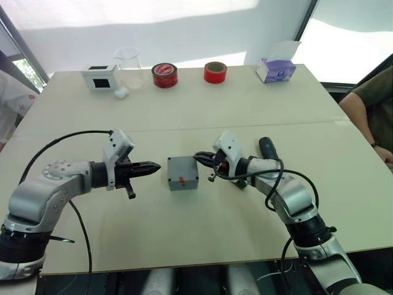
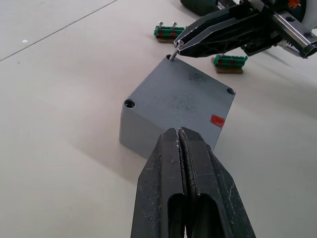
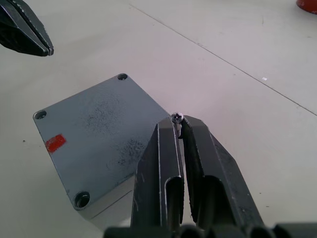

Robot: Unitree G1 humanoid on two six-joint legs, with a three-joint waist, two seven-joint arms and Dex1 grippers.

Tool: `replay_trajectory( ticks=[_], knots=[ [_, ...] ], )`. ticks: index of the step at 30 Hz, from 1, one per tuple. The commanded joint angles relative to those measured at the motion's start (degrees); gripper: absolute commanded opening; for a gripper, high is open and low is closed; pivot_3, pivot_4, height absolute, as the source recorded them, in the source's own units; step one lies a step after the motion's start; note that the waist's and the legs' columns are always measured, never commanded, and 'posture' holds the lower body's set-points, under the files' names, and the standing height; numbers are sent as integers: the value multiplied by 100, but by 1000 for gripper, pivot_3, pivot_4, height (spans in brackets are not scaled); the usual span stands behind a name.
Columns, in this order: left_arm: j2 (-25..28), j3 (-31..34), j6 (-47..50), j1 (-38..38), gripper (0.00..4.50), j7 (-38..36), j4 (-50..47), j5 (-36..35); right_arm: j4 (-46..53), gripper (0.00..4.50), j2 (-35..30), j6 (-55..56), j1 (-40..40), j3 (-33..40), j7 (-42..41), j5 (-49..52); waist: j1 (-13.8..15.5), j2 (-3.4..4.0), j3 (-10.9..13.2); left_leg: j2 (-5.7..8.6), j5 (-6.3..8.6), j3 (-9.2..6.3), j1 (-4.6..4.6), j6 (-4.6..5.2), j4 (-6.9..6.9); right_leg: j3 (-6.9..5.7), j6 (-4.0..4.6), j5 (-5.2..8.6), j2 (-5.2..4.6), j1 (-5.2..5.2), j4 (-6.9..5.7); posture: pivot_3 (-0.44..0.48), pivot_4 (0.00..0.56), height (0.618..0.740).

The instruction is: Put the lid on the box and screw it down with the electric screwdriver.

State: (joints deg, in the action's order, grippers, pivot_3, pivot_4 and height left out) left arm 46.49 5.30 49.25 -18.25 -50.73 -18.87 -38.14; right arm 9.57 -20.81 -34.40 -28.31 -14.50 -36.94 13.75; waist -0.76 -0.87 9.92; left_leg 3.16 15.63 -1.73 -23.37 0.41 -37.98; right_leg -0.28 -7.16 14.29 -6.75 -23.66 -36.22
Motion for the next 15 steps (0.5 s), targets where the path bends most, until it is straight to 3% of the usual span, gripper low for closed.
replay_trajectory(
  ticks=[1,3,4,12,15],
  knots=[
    [-7,44,-37,-90,0,-10,-179,-73,78,86,64,125,-83,7,-50,-12,-1,0,0,0,0,0,0,0,0,0,0,0,0,0,0,0,150,740],
    [-7,49,-30,-88,0,-12,-190,-85,77,86,48,130,-85,-8,-77,-34,-1,0,0,0,0,0,0,0,0,0,0,0,0,0,0,0,150,740],
    [-7,53,-18,-84,0,-11,-201,-96,89,666,43,121,-79,-5,-90,-32,0,0,0,0,0,0,0,0,0,0,0,0,0,0,0,0,150,740],
    [-1,53,81,-104,0,6,-225,-165,132,3724,39,70,-106,72,-129,-29,0,0,0,0,0,0,0,0,0,0,0,0,0,0,0,0,150,740],
    [-264,146,252,-387,0,556,-134,-129,297,4421,30,-128,-163,354,1,101,19,0,0,0,0,-1,0,0,0,0,0,0,0,1,0,0,150,740]
  ],
)
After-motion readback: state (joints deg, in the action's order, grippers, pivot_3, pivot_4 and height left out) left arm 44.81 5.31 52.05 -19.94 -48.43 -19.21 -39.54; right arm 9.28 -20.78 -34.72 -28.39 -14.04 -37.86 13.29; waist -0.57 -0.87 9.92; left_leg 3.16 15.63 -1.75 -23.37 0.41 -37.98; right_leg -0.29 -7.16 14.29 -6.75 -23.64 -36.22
